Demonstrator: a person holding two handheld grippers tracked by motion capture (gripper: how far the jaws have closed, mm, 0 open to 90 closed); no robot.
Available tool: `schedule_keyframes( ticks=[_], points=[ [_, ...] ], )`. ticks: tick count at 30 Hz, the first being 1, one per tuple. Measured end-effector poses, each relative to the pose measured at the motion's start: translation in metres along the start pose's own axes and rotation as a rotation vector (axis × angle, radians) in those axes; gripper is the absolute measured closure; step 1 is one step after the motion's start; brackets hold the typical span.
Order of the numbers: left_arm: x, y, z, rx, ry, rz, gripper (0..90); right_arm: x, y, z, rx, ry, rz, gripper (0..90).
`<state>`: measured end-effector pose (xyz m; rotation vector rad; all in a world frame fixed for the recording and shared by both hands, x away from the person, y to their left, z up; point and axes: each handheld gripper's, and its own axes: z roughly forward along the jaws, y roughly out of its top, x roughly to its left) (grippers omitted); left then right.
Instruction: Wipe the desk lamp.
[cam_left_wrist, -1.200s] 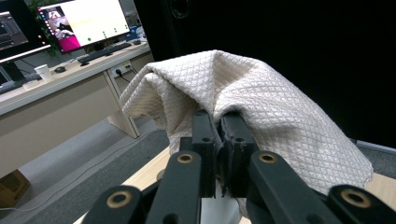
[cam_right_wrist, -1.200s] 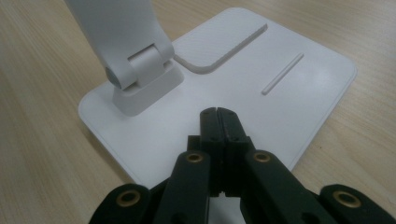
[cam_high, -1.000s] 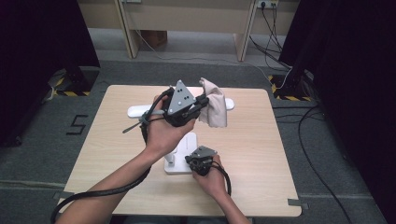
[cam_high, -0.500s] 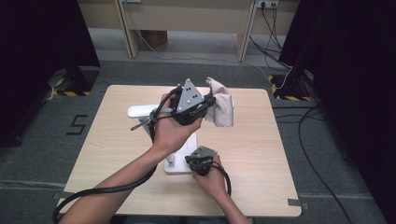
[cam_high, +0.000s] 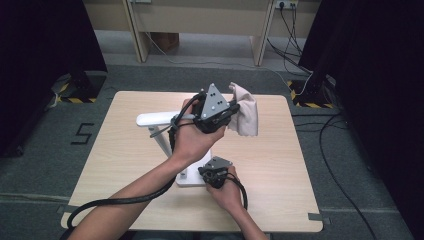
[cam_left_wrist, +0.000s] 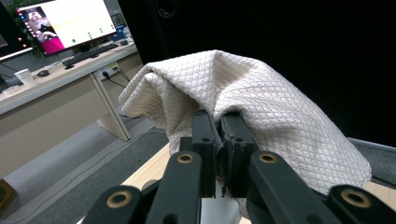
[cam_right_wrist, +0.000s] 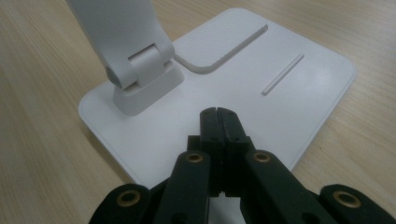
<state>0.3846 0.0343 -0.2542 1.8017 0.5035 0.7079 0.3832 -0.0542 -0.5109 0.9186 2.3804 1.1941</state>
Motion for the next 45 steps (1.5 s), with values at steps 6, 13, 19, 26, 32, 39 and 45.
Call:
schedule_keyframes(
  ticks=[6,13,19,26,32,39,45],
  points=[
    [-0.002,0.002,0.004,-0.002,-0.005,-0.001,85.4,0.0,0.0,0.0,0.0,0.0,-0.002,90.0],
    [-0.005,0.005,0.009,0.004,-0.013,0.001,85.3,0.0,0.0,0.0,0.0,0.001,-0.001,90.0],
    [-0.008,0.007,0.013,-0.001,-0.021,-0.002,85.4,0.0,0.0,0.0,-0.003,0.004,0.002,90.0],
    [-0.013,0.009,0.016,-0.008,-0.035,0.006,85.3,0.0,0.0,0.0,-0.004,0.005,0.004,90.0],
    [-0.018,0.009,0.019,-0.013,-0.042,0.005,85.3,0.0,-0.001,0.0,-0.003,0.007,0.005,90.0],
    [-0.022,0.008,0.02,-0.021,-0.042,0.011,85.4,0.0,-0.001,0.0,-0.003,0.007,0.001,90.0],
    [-0.024,0.008,0.019,-0.027,-0.046,0.007,85.4,0.0,-0.001,0.0,-0.003,0.006,0.003,90.0]
  ],
)
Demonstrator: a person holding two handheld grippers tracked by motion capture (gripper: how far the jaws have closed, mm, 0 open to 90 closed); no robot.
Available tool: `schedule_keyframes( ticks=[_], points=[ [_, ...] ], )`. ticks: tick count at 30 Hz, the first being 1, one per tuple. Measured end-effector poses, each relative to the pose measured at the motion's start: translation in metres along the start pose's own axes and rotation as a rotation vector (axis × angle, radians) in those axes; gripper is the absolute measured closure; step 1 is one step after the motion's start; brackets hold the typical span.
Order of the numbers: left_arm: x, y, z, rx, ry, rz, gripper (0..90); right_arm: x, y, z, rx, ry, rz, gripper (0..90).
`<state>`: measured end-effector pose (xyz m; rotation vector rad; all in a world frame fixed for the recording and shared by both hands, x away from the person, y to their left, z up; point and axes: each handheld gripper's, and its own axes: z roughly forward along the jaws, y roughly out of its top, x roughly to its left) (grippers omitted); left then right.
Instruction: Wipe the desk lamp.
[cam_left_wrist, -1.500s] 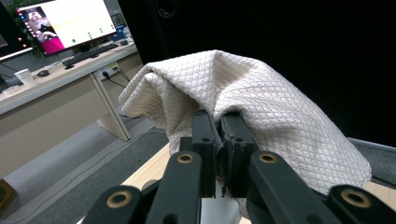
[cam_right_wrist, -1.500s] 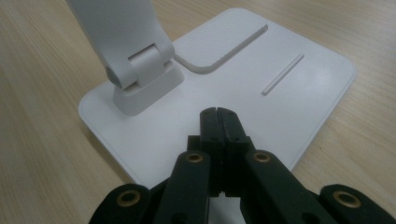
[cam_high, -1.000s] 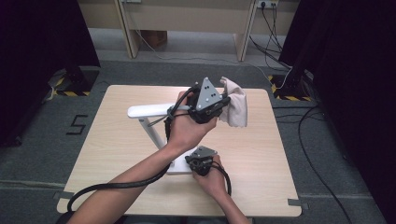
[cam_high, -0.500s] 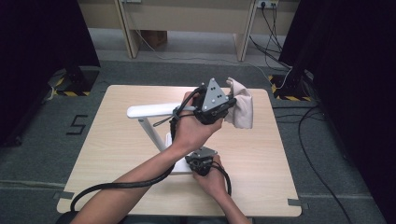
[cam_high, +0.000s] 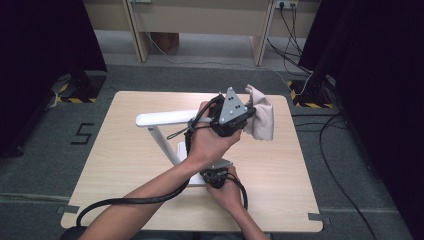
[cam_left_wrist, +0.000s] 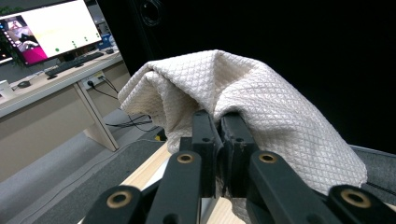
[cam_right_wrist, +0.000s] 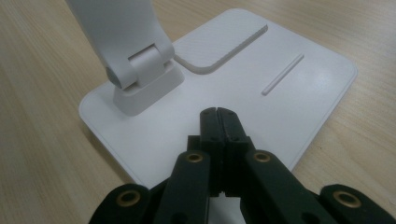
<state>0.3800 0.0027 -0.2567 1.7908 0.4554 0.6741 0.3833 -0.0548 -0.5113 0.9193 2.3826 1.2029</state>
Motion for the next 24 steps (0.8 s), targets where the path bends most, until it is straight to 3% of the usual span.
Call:
schedule_keyframes(
  ticks=[10,17,24],
  points=[
    [-0.009,-0.005,0.004,0.007,-0.015,0.008,85.4,0.0,0.0,0.0,0.001,0.0,-0.002,90.0],
    [-0.02,-0.014,-0.003,-0.022,-0.013,0.015,85.5,0.0,0.0,0.0,0.001,0.0,-0.003,90.0],
    [-0.032,-0.036,-0.011,-0.023,-0.027,-0.016,85.5,0.0,0.0,0.0,0.002,-0.001,-0.003,90.0]
  ],
)
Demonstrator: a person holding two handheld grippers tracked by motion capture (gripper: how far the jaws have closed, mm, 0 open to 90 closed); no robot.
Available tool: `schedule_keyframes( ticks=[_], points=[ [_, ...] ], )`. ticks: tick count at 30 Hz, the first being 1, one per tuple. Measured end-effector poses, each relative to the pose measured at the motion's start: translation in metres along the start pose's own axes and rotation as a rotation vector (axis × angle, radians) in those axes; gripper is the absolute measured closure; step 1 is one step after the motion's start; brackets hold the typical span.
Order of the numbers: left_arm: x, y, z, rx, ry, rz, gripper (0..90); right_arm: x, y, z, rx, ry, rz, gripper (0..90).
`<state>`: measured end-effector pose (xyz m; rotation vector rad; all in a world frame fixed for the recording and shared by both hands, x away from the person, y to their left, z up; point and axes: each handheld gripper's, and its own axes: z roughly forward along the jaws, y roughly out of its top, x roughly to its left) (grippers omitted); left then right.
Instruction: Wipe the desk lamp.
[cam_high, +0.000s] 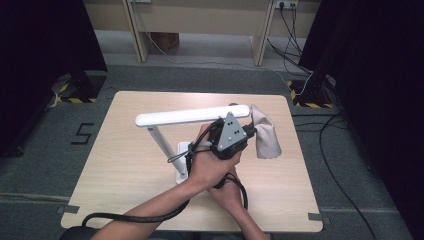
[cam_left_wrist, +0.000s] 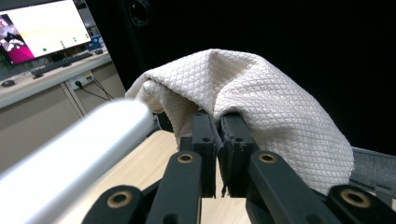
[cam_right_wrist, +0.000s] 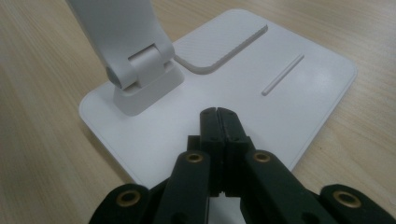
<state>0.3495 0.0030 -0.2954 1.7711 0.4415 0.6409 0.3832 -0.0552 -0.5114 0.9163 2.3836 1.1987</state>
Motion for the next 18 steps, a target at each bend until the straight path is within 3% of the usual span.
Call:
schedule_keyframes(
  ticks=[12,18],
  points=[
    [0.008,-0.025,-0.001,0.053,0.034,-0.019,85.5,0.0,0.0,0.0,0.001,0.0,0.004,90.0],
    [0.013,-0.034,0.001,0.06,0.053,-0.057,85.5,0.0,0.0,0.0,0.0,0.002,0.003,90.0]
  ],
)
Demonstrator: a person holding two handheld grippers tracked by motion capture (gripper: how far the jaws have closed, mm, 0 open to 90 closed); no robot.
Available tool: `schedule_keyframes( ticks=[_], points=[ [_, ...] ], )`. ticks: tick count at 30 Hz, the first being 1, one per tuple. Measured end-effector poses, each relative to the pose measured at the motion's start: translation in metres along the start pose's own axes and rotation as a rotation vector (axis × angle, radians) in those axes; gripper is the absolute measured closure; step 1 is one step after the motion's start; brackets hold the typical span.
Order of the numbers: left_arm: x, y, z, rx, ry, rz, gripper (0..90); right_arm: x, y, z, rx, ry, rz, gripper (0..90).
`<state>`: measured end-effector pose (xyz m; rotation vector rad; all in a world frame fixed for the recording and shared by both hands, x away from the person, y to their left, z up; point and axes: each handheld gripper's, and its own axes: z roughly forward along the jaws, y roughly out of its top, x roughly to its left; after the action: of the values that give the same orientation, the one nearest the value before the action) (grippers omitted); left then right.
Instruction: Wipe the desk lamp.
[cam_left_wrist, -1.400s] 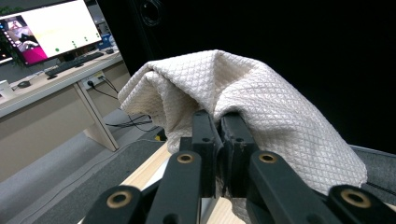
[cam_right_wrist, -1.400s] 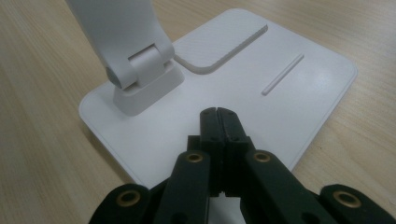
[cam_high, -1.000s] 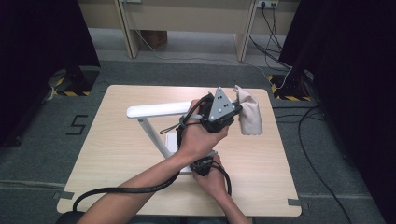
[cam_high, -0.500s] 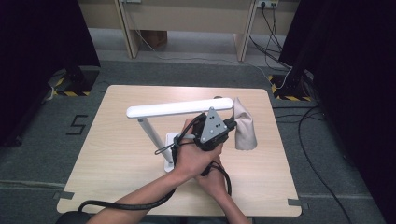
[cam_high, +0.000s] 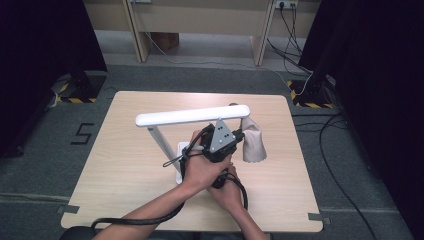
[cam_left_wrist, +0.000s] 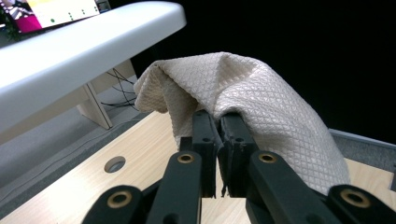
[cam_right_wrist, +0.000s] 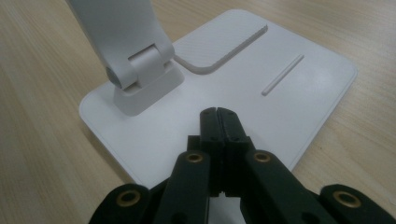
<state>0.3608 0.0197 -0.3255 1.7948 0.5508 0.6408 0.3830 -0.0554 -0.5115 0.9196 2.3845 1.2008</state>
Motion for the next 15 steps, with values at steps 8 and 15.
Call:
schedule_keyframes(
  ticks=[8,15],
  points=[
    [0.001,0.005,-0.008,-0.053,0.027,-0.007,85.5,0.0,0.0,0.0,-0.005,0.0,-0.004,90.0],
    [0.003,0.01,-0.013,-0.081,0.047,-0.002,85.5,0.0,0.0,0.0,-0.006,0.002,-0.004,90.0]
  ],
)
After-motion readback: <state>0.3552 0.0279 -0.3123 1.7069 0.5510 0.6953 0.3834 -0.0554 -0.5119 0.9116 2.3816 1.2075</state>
